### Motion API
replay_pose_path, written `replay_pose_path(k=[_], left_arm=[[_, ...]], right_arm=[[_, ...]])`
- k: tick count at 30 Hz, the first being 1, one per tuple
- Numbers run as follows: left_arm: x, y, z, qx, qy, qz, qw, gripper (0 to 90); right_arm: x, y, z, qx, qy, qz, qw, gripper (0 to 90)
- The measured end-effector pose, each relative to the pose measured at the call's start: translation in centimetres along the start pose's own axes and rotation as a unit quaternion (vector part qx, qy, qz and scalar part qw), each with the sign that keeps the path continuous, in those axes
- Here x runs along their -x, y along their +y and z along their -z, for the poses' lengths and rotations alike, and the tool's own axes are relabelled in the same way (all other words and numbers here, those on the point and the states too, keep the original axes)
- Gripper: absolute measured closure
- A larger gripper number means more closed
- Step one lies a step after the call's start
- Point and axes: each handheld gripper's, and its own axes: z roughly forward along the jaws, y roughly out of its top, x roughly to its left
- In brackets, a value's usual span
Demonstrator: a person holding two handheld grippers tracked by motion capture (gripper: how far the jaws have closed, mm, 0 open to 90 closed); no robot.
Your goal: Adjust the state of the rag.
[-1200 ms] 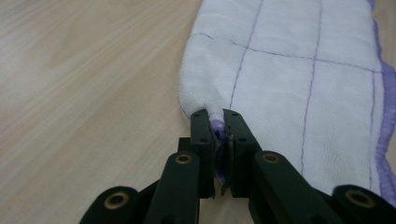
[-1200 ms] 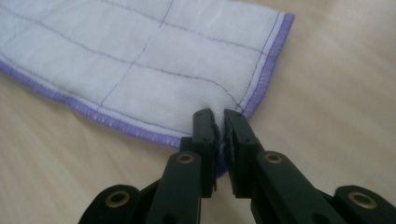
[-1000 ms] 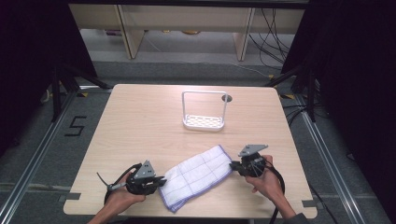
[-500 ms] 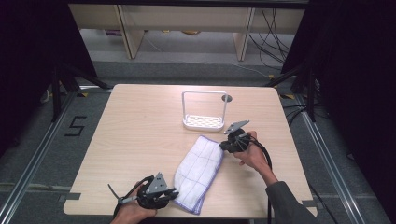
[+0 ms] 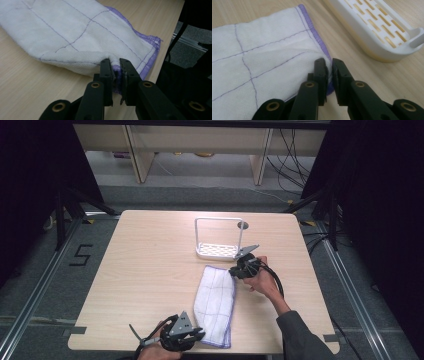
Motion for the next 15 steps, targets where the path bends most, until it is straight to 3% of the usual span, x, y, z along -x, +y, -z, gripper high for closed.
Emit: replay_pose_path(k=[1, 2, 3, 5, 6, 8, 9, 10, 13, 14, 15], left_arm=[[0.0, 0.0, 0.0, 0.000, 0.000, 0.000, 1.0000, 77.9], [0.3, 0.2, -0.2, 0.005, -0.010, 0.007, 0.9999, 74.8], [0.2, 0.2, -0.1, 0.004, -0.010, 0.005, 0.9999, 72.1], [0.1, 0.4, 0.2, 0.013, -0.032, 0.021, 0.9992, 62.4], [0.0, 0.6, 0.6, 0.023, -0.032, 0.030, 0.9988, 57.3], [-0.5, 1.1, 1.4, 0.037, -0.028, 0.023, 0.9987, 53.1], [-0.8, 1.5, 1.8, 0.054, -0.018, 0.028, 0.9980, 51.3], [-1.4, 1.9, 2.2, 0.056, -0.012, 0.028, 0.9980, 48.6], [-2.4, 2.6, 2.7, 0.061, -0.001, 0.029, 0.9977, 47.9], [-4.1, 3.7, 2.7, 0.064, 0.026, 0.034, 0.9971, 47.1], [-4.7, 4.0, 2.5, 0.064, 0.035, 0.040, 0.9966, 46.9]], right_arm=[[0.0, 0.0, 0.0, 0.000, 0.000, 0.000, 1.0000, 81.8], [0.0, 0.2, -0.4, -0.004, -0.005, -0.019, 0.9998, 73.3], [0.0, 0.2, -0.5, -0.006, -0.010, -0.027, 0.9996, 70.6], [0.1, 0.2, -0.1, -0.001, -0.015, -0.040, 0.9991, 62.8], [0.3, 0.2, 0.3, -0.001, -0.016, -0.041, 0.9990, 60.7], [0.4, 0.0, 1.1, 0.009, -0.031, -0.062, 0.9976, 56.5], [0.6, -0.1, 1.8, 0.008, -0.029, -0.071, 0.9970, 55.1], [0.7, -0.2, 2.4, 0.018, -0.032, -0.087, 0.9955, 52.9], [1.2, -0.6, 3.1, 0.044, -0.050, -0.079, 0.9947, 50.6], [1.2, -0.7, 3.4, 0.039, -0.049, -0.088, 0.9941, 49.3], [1.1, -0.8, 3.6, 0.036, -0.046, -0.098, 0.9934, 48.7]])
